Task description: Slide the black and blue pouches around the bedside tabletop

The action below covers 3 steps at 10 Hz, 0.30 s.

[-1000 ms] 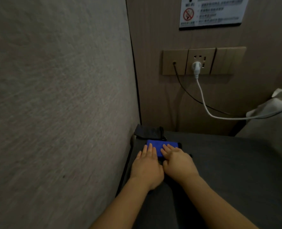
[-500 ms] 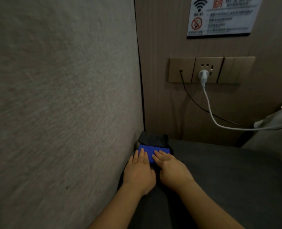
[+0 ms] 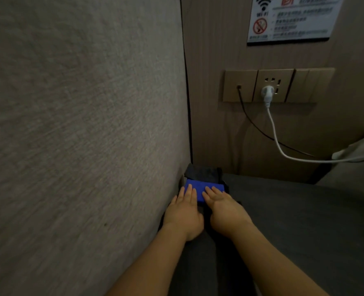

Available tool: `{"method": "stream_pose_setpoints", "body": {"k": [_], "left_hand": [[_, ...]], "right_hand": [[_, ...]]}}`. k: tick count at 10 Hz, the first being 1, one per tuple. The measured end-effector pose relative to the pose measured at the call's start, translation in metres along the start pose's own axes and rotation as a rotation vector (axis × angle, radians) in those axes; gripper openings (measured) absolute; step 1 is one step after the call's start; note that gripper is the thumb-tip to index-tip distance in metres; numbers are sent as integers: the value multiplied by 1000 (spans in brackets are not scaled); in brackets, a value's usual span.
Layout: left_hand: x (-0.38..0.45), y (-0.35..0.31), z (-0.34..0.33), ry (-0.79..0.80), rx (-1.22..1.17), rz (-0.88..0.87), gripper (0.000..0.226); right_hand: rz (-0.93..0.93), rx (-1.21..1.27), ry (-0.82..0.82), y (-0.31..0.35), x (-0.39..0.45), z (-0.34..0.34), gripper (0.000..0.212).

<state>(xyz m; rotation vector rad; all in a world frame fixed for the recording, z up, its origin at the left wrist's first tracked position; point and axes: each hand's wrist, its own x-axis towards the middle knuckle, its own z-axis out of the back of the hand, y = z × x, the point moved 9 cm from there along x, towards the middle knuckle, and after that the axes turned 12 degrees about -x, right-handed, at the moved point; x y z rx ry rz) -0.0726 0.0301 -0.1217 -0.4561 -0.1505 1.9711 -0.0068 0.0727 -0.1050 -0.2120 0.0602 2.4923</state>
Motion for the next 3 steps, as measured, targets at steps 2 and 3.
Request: {"method": "stream_pose_setpoints", "body": {"k": [2,3], "left_hand": [[-3,2,16,51,-178,31,62],[-11,4,33,-30,-310,32,25]], "right_hand": [[-57,16,27,-16,-28,5,56],[-179,118,-9,-45,-54,18,39]]}}
